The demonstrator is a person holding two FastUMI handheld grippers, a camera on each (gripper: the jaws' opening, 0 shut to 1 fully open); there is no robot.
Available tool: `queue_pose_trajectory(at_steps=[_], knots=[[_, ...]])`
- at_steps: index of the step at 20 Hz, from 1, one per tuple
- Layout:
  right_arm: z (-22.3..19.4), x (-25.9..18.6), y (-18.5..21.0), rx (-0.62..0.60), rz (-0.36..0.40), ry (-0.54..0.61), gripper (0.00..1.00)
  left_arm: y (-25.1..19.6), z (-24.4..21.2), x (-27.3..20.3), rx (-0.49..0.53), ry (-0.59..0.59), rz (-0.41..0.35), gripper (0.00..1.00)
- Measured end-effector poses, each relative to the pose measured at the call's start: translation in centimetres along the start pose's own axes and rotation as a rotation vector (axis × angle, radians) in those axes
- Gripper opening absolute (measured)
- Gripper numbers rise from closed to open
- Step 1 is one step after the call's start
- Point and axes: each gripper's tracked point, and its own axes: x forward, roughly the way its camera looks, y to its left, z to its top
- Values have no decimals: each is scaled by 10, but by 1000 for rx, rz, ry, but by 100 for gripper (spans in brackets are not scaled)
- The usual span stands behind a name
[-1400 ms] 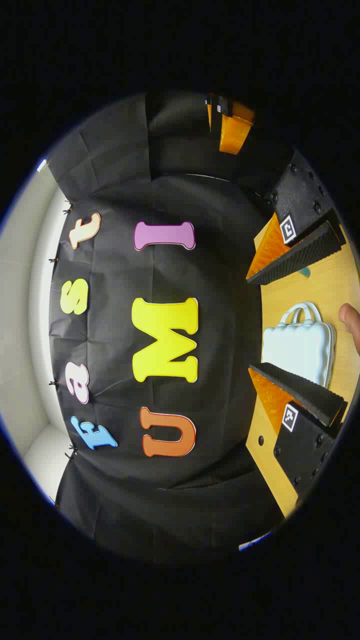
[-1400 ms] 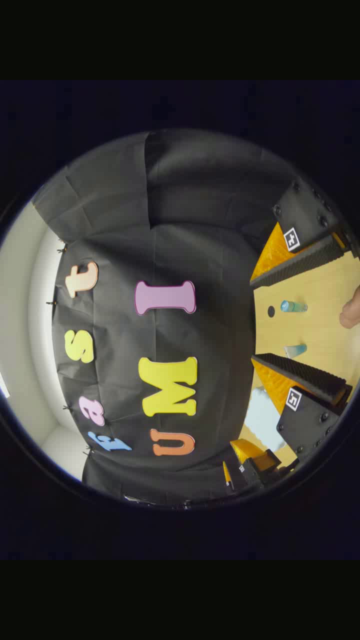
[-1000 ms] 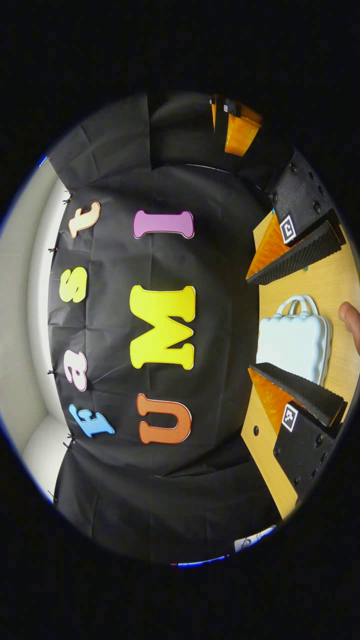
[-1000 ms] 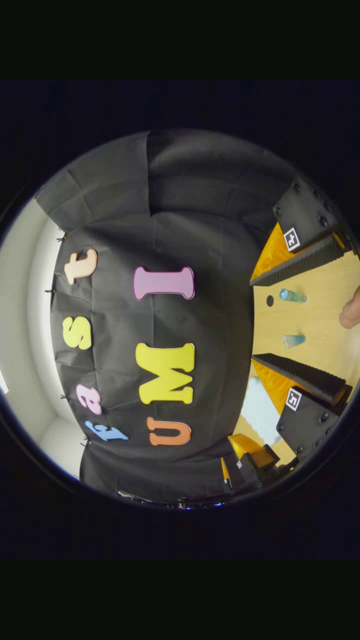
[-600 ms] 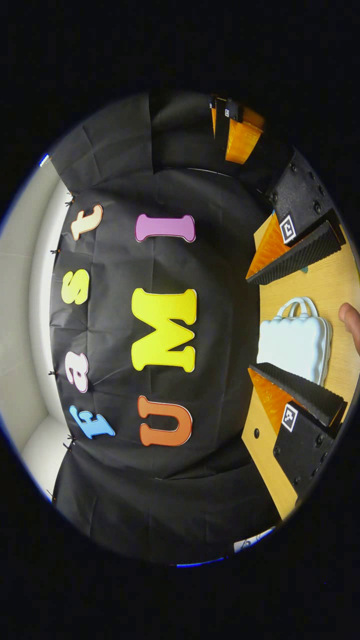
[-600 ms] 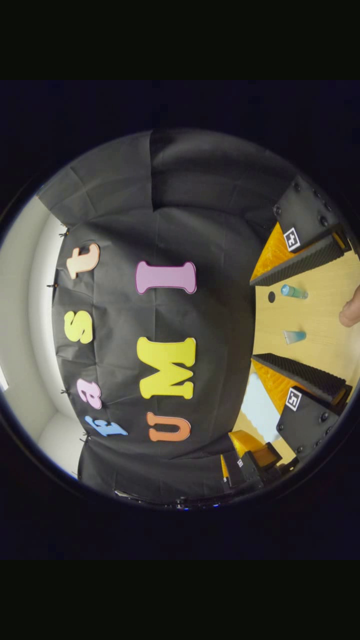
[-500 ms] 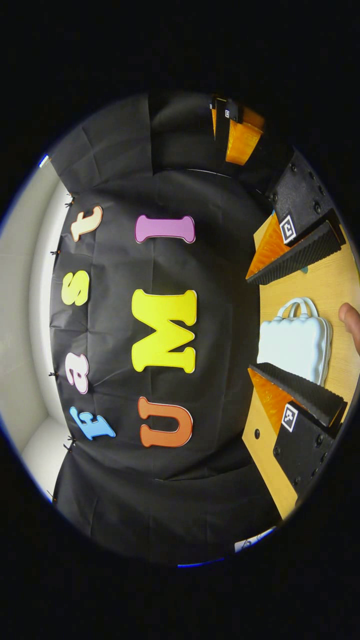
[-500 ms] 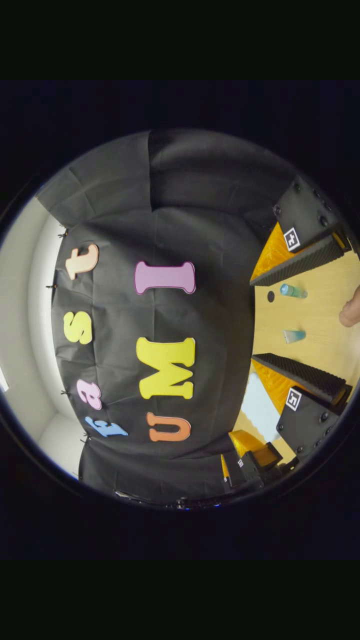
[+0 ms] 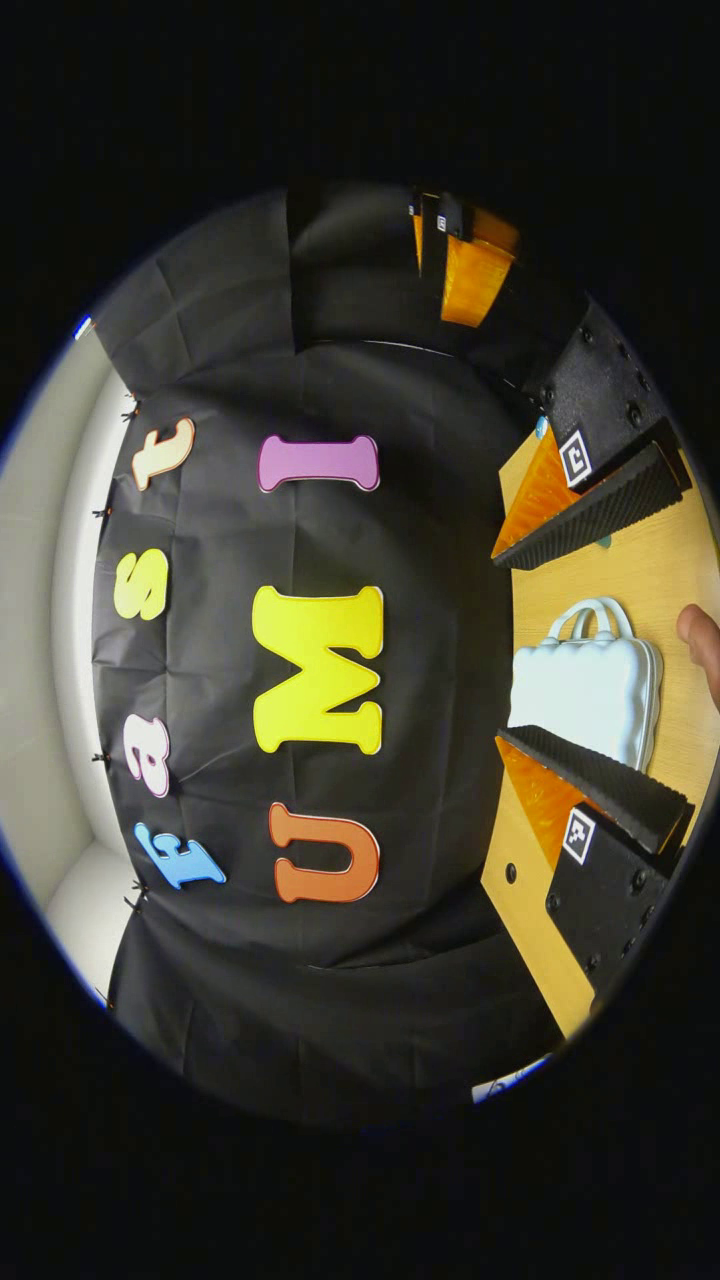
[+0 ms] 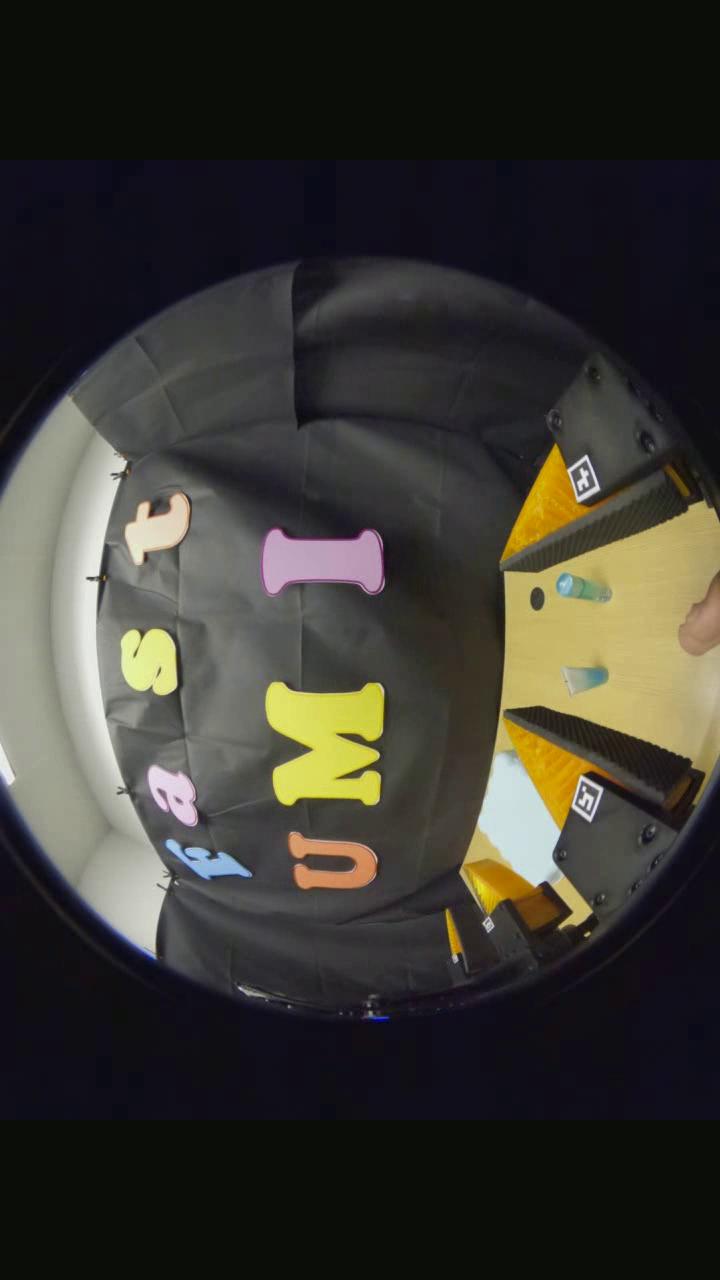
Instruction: First open the suitcase, pack the skin care products into it, and then close the suitcase.
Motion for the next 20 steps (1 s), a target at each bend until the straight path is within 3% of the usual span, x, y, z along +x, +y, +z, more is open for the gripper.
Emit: queue_pose_trajectory(at_steps=[6,9,11,14,17,20], knots=[[-2,7,-30,4,-54,-2,80,-9,-28,15,64,39,-7,100],[-3,14,-49,10,-82,-2,80,-11,-57,29,167,70,0,100],[-5,20,-63,18,-101,0,80,-16,-77,41,278,78,-8,100],[-9,30,-84,33,-122,10,80,-28,-120,61,528,104,-29,98],[-17,42,-103,49,-128,23,80,-37,-176,80,734,186,-63,97],[-24,56,-120,63,-124,33,80,-32,-214,98,893,282,-42,97]])
